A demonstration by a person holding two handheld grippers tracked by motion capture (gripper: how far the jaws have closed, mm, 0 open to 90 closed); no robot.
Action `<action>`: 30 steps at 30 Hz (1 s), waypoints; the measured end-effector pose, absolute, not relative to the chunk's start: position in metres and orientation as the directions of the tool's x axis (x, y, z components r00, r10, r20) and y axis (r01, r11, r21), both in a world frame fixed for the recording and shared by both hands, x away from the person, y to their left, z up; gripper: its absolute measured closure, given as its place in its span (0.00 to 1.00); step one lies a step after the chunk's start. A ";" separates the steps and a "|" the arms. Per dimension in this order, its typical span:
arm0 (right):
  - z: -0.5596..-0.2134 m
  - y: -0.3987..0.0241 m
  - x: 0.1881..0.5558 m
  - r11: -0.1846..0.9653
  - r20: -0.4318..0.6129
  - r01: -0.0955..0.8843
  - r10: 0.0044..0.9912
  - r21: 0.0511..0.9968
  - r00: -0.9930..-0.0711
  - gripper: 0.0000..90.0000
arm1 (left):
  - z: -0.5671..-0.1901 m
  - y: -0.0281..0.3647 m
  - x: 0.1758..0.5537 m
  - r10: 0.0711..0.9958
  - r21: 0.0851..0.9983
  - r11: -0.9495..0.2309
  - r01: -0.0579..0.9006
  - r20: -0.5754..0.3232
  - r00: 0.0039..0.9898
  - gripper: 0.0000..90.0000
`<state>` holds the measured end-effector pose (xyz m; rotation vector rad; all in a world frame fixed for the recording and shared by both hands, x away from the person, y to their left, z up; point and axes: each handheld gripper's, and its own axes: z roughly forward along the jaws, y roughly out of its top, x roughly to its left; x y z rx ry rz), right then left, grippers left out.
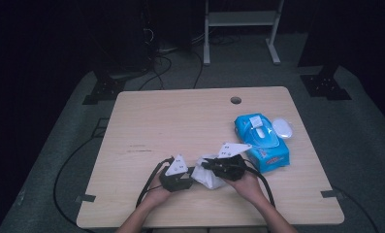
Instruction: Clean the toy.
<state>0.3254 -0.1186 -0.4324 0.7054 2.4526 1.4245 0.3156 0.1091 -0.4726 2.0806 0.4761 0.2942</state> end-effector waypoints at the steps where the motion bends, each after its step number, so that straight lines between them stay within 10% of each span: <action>1: -0.433 -0.122 0.326 0.403 0.065 0.309 0.516 0.861 -0.854 0.91 | -0.472 0.109 0.316 0.443 0.854 -0.470 0.222 0.011 0.897 0.73; 30: -0.432 -0.145 0.333 0.384 0.042 0.346 0.616 0.856 -0.787 0.91 | -0.472 0.102 0.319 0.445 0.851 -0.475 0.223 0.014 0.896 0.72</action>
